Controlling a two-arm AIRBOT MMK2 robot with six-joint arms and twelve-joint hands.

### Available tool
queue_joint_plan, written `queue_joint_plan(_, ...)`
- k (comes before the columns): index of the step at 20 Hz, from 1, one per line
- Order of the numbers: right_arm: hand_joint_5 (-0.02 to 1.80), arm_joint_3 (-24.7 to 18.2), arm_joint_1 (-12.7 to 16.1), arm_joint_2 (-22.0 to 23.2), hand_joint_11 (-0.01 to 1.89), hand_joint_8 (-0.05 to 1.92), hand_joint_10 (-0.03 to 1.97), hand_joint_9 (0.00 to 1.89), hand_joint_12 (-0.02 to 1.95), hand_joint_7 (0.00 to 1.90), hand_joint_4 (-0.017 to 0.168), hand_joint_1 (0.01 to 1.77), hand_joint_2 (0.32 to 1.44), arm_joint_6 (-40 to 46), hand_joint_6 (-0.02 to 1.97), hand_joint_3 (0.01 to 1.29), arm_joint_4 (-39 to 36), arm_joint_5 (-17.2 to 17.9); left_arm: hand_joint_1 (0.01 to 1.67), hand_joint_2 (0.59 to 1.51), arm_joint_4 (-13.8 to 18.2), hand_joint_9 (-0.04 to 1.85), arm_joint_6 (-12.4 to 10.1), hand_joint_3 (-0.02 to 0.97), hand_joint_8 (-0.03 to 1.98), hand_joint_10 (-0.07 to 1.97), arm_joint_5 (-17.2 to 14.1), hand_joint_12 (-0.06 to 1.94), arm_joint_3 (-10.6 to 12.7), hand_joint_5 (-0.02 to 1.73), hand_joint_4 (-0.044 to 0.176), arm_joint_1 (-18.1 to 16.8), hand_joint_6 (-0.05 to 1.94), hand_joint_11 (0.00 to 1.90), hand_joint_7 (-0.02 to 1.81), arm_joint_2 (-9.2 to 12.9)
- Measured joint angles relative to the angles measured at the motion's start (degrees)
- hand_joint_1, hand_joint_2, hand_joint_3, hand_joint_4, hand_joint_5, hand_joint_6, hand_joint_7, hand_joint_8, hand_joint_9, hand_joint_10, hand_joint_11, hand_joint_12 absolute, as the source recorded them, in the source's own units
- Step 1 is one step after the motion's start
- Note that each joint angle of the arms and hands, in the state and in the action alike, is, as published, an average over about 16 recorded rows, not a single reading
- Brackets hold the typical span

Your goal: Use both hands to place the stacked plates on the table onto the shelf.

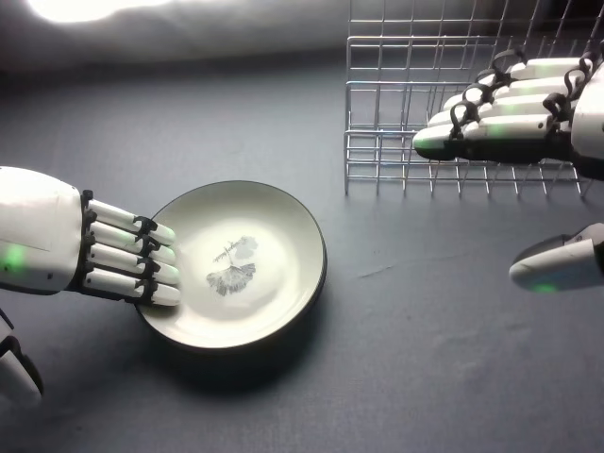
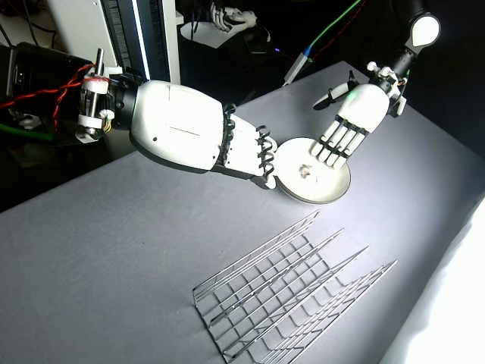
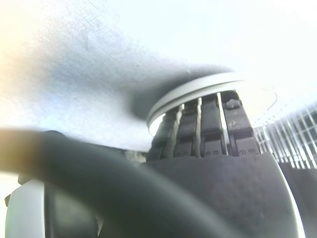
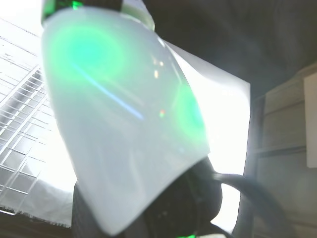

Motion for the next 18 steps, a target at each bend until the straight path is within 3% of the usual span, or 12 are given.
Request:
queue_joint_plan(12,0.15,1.4,-0.5,-1.2,0.02,0.01,0.01,0.16,0.49,0.17,0.000,0.34,1.17,-0.8,0.02,0.01,-4.4,2.3,0.01,1.012,-2.2,0.01,1.5,0.011,-0.01,0.01,0.9,0.01,-3.1,-0.02,-0.010,1.1,-0.03,0.01,-0.01,-1.9)
queue_joint_plan(18,0.12,4.9,-0.5,-4.5,0.02,0.01,0.01,0.15,0.52,0.15,0.001,0.48,1.12,-1.7,0.02,0.01,-11.1,4.9,0.01,1.018,-3.6,0.02,2.3,0.011,-0.02,0.01,1.7,0.01,-4.4,-0.02,-0.011,1.1,-0.04,0.01,-0.01,-3.6)
